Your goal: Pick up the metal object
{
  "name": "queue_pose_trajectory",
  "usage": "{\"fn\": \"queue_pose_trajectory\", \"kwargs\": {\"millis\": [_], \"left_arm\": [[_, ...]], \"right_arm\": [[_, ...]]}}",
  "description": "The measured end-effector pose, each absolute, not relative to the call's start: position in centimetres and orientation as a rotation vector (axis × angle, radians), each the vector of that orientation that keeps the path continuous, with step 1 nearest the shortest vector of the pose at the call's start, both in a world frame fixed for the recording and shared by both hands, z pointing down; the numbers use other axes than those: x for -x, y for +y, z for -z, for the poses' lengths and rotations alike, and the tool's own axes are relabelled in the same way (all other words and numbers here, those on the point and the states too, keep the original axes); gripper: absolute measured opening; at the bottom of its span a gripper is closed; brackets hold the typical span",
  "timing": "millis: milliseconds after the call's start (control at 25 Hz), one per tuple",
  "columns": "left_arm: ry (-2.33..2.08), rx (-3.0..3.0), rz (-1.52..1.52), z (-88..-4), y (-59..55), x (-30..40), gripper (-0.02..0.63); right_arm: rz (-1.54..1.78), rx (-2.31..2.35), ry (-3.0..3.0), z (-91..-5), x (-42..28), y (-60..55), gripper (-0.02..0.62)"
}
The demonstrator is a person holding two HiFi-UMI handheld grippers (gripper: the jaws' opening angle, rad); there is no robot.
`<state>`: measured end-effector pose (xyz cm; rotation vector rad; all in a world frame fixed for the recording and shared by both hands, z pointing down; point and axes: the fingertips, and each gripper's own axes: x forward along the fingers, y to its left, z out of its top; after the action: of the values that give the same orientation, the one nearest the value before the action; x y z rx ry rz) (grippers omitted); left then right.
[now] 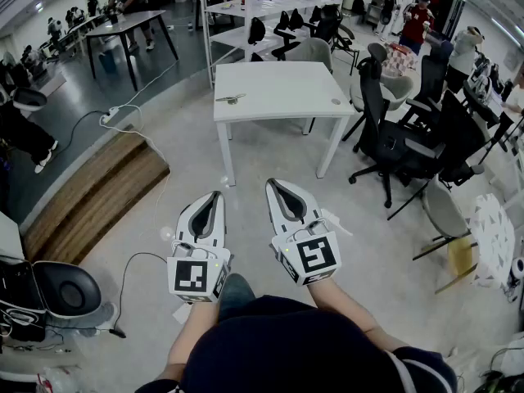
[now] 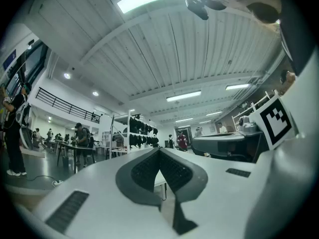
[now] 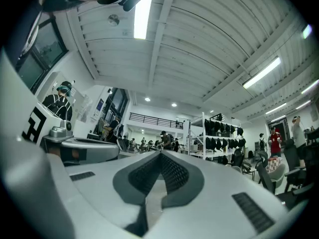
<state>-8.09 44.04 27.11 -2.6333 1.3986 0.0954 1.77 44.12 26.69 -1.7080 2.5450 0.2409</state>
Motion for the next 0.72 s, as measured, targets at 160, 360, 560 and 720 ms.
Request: {"fn": "queue_pose_trajectory", "kwargs": {"millis": [160,360,560,720], "left_arm": [[1.408,2.636,-0.115,-27.7,41.9,7.8,0.023],[1.413,2.65,-0.136,-28.6,36.6,7.8,0.023],[1.394,2.63,-0.113,-28.8,28.6,8.7,0.023],[1.375,2.66,-0.096,-29.1,21.4,9.8,0.023]], "right_arm": [[-0.238,1.695,2.547,-27.2,-2.1,42.2,0.026],[-0.278,1.712,2.575,-28.3,-2.0,37.2,0.029],[-0.304,1.716,2.603,-29.1,-1.0,29.4,0.029],[-0.318,1.761,2.621,-29.6,-0.5,22.5,0.047]]}}
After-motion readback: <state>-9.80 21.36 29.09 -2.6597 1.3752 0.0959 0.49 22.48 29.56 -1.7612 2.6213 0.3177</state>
